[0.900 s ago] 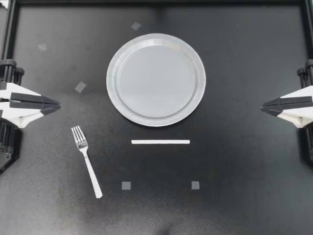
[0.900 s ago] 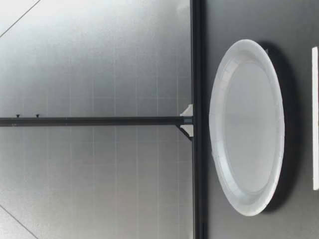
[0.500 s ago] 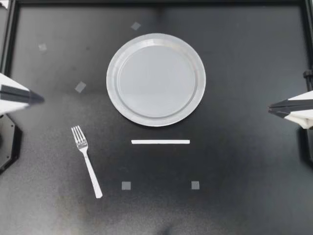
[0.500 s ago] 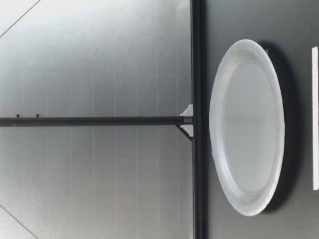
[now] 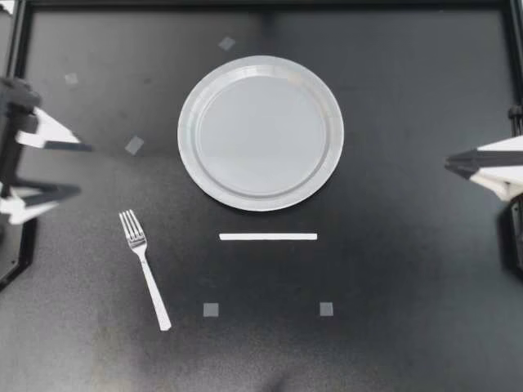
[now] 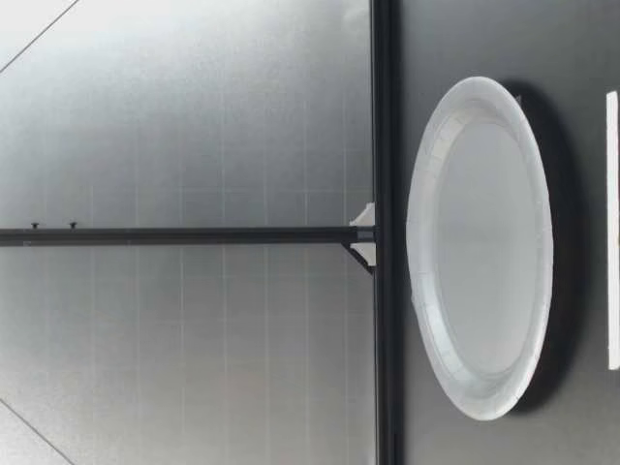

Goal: Pick up the fork and place it on the plate.

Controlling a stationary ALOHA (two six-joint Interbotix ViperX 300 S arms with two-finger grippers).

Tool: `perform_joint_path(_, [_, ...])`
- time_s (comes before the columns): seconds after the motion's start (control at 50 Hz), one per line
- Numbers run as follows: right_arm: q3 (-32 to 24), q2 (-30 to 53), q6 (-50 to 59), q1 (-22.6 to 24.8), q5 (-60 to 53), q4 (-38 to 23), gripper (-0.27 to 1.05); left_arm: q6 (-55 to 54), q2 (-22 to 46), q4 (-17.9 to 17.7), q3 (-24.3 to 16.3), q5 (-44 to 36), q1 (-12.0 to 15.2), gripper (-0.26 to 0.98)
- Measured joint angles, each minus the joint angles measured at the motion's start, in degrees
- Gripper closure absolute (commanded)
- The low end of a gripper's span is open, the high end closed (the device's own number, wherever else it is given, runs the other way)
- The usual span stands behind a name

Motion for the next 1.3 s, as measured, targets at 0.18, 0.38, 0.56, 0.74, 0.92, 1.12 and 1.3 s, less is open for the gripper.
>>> perform_joint_path(0.18, [0.4,0.4,0.3,-3.7,0.0,0.0,0.88,0.7,1.1,-1.1,7.9,-10.2,-3.8,0.04])
perform_joint_path(0.38, [0.9,0.5,0.4,-4.2,0.1,0.0,0.88,0.9,7.1,-4.6,8.4,-8.0,-4.5,0.04])
perform_joint_path(0.56, [1.0,0.5,0.4,-4.3,0.1,0.0,0.88,1.6,16.3,-8.3,0.4,0.3,-4.6,0.04])
perform_joint_path(0.74, [1.3,0.3,0.4,-4.3,0.2,0.0,0.88,5.0,23.8,-11.8,-3.9,7.3,-4.7,0.05])
perform_joint_path(0.92, [2.5,0.1,0.4,-4.3,0.1,0.0,0.88,11.1,28.4,-18.5,-2.1,1.1,-4.7,0.05])
perform_joint_path(1.12, [3.2,-1.1,0.5,-4.3,0.1,0.0,0.88,16.1,34.3,-24.3,0.7,-4.9,-4.7,0.05])
perform_joint_path(1.3, [3.7,-1.8,1.8,-4.3,0.2,0.0,0.88,17.6,36.7,-25.1,2.8,-8.3,-4.3,0.05])
